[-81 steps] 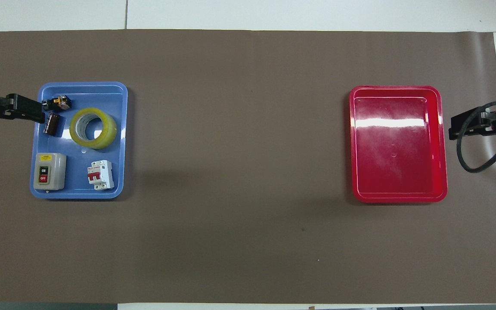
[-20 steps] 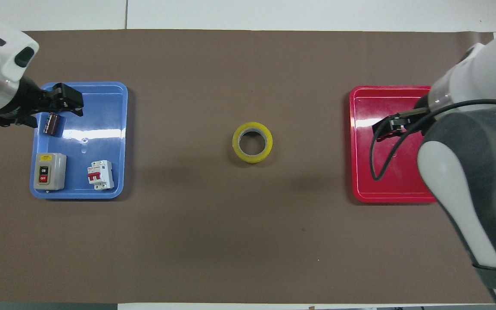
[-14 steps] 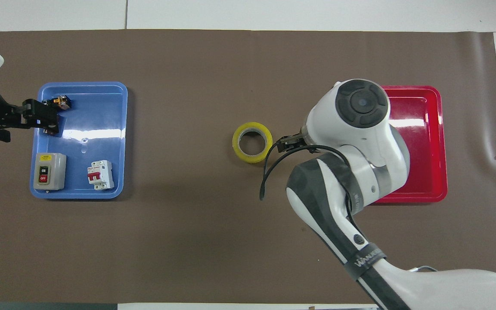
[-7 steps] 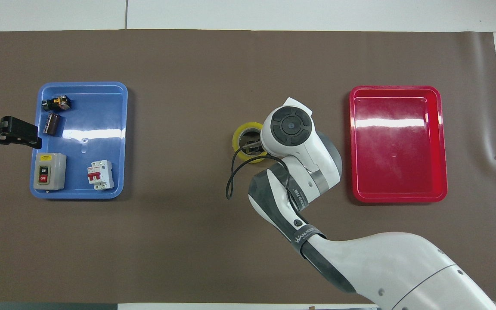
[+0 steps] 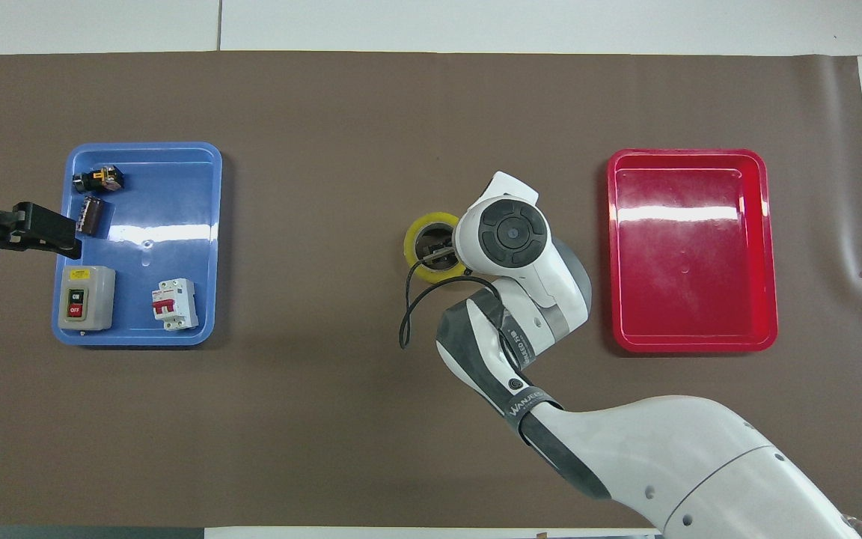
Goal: Place and move tape with both arms
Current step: 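Grasp the tape with the right gripper and carry it to the red tray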
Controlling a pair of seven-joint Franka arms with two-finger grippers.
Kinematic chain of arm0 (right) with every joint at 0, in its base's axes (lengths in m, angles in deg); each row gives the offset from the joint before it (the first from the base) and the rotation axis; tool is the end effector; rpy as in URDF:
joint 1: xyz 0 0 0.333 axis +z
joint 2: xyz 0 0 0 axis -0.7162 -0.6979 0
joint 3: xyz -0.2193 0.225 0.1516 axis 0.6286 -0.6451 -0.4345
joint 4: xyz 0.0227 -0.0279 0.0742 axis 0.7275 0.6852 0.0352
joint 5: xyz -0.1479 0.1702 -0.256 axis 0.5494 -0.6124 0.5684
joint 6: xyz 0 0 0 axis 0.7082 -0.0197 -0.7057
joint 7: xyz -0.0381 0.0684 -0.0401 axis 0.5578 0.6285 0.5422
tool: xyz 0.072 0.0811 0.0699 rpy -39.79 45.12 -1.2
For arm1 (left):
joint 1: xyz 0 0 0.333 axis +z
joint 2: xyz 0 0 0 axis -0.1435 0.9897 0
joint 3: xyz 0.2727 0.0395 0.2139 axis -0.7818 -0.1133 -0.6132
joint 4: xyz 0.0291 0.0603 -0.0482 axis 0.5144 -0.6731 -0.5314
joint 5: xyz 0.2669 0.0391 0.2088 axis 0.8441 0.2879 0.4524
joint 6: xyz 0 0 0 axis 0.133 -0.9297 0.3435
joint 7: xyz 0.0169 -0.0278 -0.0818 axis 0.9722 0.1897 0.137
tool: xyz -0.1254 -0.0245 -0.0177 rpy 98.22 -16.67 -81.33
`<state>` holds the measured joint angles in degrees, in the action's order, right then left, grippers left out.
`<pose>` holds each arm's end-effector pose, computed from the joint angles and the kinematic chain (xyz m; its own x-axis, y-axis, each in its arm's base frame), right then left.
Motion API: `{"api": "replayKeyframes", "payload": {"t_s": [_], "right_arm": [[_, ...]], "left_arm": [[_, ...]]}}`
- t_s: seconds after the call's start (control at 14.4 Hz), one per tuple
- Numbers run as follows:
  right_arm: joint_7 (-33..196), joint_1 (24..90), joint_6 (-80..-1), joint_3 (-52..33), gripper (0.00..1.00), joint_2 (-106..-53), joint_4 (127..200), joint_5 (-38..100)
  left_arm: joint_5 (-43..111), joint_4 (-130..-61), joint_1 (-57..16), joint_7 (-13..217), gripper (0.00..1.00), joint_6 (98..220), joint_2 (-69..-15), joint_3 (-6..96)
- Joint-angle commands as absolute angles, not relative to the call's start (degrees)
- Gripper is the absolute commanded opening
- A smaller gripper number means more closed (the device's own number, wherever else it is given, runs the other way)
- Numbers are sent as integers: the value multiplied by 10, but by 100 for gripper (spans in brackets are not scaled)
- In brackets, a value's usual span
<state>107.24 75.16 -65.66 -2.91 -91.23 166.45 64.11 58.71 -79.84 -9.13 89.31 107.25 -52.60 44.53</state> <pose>0.5527 0.3188 0.3281 0.9564 0.2420 0.1634 0.2489 -0.9683 -0.0227 0.4870 -0.0280 0.6061 0.9932 -0.0065 -0.1165 -0.0062 -1.0000 0.0031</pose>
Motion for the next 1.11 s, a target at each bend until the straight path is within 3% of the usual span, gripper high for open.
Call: {"api": "replayKeyframes", "payload": {"t_s": [0.0, 0.07, 0.49, 0.7, 0.83, 1.04], "right_arm": [[1062, 737, -676, -33, 42, -913, 1669, 648], [1065, 739, -667, -33, 0, -913, 1668, 647], [1065, 735, -588, -29, 0, -914, 1609, 649], [1061, 707, -422, -29, 0, -900, 1541, 672], [992, 663, -355, -29, 0, -832, 1564, 679], [804, 553, -341, -29, 0, -761, 1629, 678]], "left_arm": [[581, -794, -90, 885, 100, 1071, -531, 443], [581, -794, -90, 885, 100, 1071, -531, 443], [581, -792, -95, 887, 100, 1074, -531, 444], [580, -792, -95, 887, 100, 1106, -531, 444], [577, -794, -95, 883, 100, 1105, -531, 445], [576, -794, -95, 882, 100, 1107, -533, 446]]}}
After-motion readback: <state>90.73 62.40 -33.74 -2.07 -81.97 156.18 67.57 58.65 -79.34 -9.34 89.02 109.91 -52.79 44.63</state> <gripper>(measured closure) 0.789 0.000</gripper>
